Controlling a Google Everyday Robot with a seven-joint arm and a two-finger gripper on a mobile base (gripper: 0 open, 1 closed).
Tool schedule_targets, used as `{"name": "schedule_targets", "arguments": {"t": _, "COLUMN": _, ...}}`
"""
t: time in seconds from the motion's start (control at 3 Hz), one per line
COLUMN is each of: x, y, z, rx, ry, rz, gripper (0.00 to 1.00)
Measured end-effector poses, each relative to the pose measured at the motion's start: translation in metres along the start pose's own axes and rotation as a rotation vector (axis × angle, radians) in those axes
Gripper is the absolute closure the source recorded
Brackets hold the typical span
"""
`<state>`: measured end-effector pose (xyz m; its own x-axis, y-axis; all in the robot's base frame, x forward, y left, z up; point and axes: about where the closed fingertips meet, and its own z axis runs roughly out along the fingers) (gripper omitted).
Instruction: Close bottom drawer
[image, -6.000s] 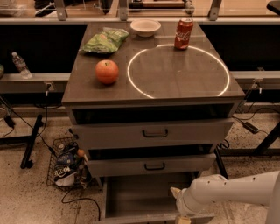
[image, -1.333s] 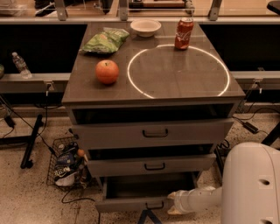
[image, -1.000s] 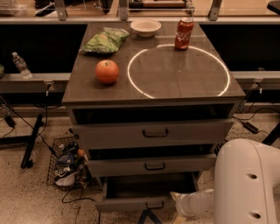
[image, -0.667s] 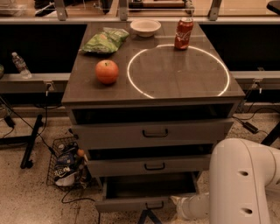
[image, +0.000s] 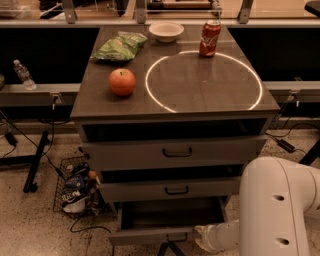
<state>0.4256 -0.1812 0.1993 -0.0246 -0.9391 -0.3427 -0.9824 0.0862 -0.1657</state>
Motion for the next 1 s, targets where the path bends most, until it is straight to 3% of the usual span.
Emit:
{"name": "schedule_targets", "arguments": {"t": 0.33, "x": -0.002, "y": -0.001, "z": -0.006, "rx": 0.0, "ry": 0.0, "rz": 0.0, "gripper": 1.0}}
{"name": "schedule_targets", "arguments": {"t": 0.67, "x": -0.003, "y": -0.002, "z": -0.009, "rx": 0.0, "ry": 0.0, "rz": 0.0, "gripper": 1.0}}
{"name": "schedule_targets", "arguments": {"t": 1.0, "x": -0.009, "y": -0.015, "z": -0.029, "rx": 0.057, "ry": -0.014, "rz": 0.0, "gripper": 1.0}}
